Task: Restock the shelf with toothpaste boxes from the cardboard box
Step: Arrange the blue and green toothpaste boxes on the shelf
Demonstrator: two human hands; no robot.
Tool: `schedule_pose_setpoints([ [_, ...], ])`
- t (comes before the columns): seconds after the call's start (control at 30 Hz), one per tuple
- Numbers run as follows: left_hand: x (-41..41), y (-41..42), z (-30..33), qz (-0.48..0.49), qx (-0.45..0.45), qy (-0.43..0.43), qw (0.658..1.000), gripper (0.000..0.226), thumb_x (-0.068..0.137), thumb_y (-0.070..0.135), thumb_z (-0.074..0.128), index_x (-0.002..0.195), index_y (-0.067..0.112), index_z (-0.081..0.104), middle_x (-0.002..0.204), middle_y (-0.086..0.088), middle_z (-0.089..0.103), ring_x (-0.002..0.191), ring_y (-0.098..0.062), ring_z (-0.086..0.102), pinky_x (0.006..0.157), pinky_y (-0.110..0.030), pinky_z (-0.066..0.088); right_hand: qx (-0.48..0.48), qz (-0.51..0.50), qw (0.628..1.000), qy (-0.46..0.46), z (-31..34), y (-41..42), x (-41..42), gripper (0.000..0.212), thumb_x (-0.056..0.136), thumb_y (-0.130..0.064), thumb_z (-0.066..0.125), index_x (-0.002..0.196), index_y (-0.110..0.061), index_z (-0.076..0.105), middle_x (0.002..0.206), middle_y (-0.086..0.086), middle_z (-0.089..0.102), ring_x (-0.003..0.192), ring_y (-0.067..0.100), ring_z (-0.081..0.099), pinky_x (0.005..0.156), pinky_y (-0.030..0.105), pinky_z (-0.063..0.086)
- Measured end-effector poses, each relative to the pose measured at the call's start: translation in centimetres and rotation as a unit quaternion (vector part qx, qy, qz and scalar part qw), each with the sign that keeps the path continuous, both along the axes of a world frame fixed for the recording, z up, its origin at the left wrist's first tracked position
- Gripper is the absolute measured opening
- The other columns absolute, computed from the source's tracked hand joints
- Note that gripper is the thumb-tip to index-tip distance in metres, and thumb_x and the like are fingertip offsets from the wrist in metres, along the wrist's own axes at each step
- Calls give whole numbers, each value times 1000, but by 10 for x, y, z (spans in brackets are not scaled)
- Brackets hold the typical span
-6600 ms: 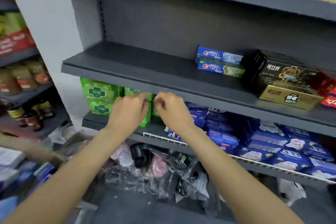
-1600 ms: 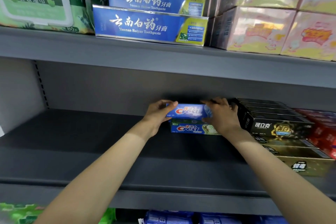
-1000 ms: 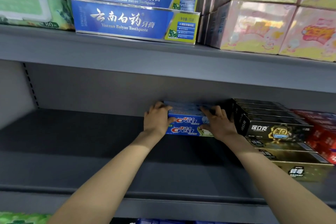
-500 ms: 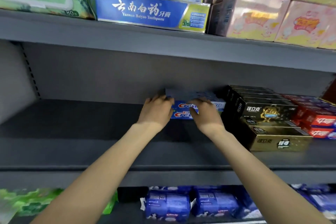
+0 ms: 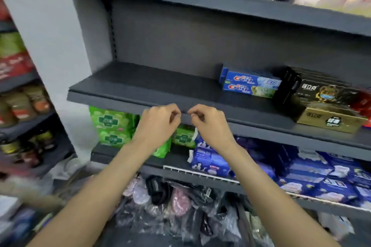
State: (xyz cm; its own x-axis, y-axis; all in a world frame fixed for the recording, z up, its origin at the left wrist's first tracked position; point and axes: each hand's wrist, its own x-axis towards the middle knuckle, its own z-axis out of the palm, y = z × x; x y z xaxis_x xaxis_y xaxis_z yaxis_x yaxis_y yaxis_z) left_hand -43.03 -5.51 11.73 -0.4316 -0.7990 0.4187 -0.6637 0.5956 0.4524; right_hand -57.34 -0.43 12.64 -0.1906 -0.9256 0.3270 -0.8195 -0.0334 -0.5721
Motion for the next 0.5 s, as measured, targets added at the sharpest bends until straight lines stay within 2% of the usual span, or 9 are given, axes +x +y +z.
schedule_pose_setpoints([
  [0.13, 84, 39, -30, 78, 37, -16, 996, 12, 89, 23, 55, 92, 20, 66, 84, -2, 72, 87, -31, 65, 78, -38, 50, 57, 64, 996, -1, -31, 21, 81, 21, 88, -14, 54, 100, -19, 70, 98, 4, 72, 92, 24, 65, 82, 33, 48],
  [0.23, 146, 63, -48, 132, 60, -43, 989, 15, 91, 24, 52, 97, 18, 64, 87, -4, 71, 90, -31, 64, 74, -36, 47, 90, 125, 988, -4, -51, 31, 140, 22, 89, -15, 53, 104, -18, 70, 102, 5, 72, 95, 25, 65, 83, 37, 51],
  [0.37, 234, 85, -72, 199, 85, -86, 972, 17, 93, 23, 50, 98, 16, 64, 88, -6, 70, 87, -32, 63, 66, -36, 43, 126, 201, 971, 11, -73, 39, 225, 22, 93, -12, 49, 104, -12, 68, 100, 7, 71, 89, 23, 64, 77, 38, 51],
  [0.5, 308, 85, -102, 235, 157, -139, 949, 21, 95, 25, 45, 100, 11, 60, 94, -14, 67, 94, -37, 60, 74, -39, 44, 182, 223, 956, 53, -105, 36, 299, 25, 91, -10, 48, 106, -2, 66, 106, 18, 65, 100, 32, 60, 82, 38, 46],
])
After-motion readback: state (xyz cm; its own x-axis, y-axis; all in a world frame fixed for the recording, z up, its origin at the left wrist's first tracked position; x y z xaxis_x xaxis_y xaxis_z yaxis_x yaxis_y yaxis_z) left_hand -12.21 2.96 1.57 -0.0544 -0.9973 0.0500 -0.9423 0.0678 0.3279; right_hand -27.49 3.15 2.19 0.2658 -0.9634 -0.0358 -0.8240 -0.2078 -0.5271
